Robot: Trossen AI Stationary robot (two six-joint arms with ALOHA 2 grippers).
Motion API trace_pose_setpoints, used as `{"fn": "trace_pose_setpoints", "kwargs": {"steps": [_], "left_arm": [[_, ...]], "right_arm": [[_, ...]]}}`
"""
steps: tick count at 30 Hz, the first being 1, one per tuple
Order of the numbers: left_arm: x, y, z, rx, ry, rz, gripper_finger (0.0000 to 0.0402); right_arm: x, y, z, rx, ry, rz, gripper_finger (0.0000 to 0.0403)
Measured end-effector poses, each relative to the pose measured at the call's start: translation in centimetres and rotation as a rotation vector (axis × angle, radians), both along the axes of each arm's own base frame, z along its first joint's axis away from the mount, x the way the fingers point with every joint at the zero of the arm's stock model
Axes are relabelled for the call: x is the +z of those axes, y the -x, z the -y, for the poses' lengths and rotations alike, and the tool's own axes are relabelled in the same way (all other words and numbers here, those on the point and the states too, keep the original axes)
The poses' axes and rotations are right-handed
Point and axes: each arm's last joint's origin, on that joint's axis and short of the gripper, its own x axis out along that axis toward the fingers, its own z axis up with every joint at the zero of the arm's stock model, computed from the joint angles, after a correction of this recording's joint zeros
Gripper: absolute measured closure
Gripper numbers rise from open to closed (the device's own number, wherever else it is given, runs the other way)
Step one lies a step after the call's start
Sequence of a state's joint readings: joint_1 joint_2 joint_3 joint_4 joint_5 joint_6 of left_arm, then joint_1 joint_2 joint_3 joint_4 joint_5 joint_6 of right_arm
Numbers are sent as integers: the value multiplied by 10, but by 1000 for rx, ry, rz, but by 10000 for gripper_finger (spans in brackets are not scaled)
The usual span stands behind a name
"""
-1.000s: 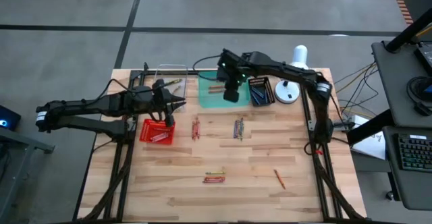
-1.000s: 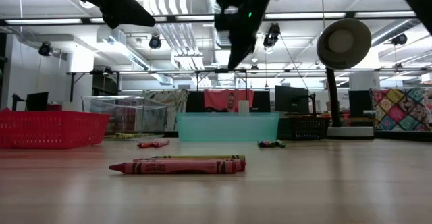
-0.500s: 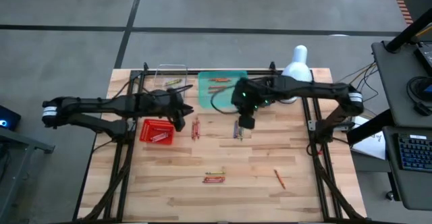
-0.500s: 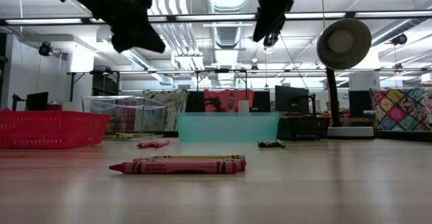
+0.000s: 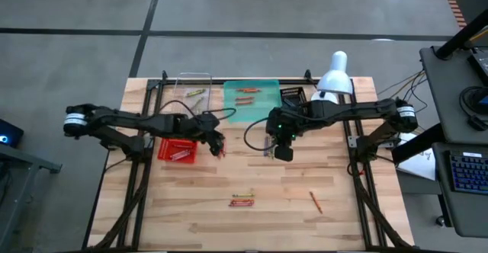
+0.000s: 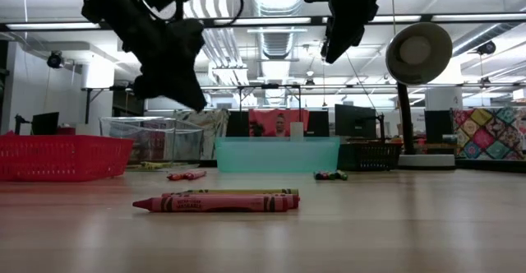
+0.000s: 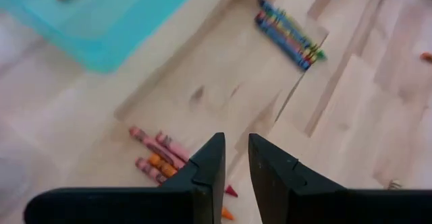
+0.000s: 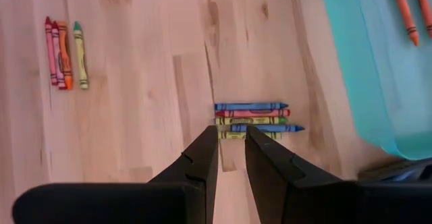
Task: Sort crayons
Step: Put the red crayon into the red bin
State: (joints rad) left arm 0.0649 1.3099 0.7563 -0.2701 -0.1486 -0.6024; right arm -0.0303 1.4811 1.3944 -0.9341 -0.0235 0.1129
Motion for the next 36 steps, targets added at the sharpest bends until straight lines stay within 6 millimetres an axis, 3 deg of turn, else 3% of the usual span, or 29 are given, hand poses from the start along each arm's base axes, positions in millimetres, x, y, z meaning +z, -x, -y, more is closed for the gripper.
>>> {"fn": "trace_pose_setpoints", "kwargs": {"steps": [9, 18, 26, 36], "left_arm": [[-34, -15, 2, 75, 44, -117, 371], [-40, -35, 1, 83, 39, -142, 387], [-45, -36, 1, 124, 52, -160, 387], [-55, -34, 11, 111, 69, -237, 350]], "right_arm": [[-4, 0, 0, 0, -1, -8, 337], [-3, -2, 0, 0, 0, 9, 337], [-3, -3, 0, 0, 0, 18, 337], [-2, -5, 0, 1, 1, 48, 337]]}}
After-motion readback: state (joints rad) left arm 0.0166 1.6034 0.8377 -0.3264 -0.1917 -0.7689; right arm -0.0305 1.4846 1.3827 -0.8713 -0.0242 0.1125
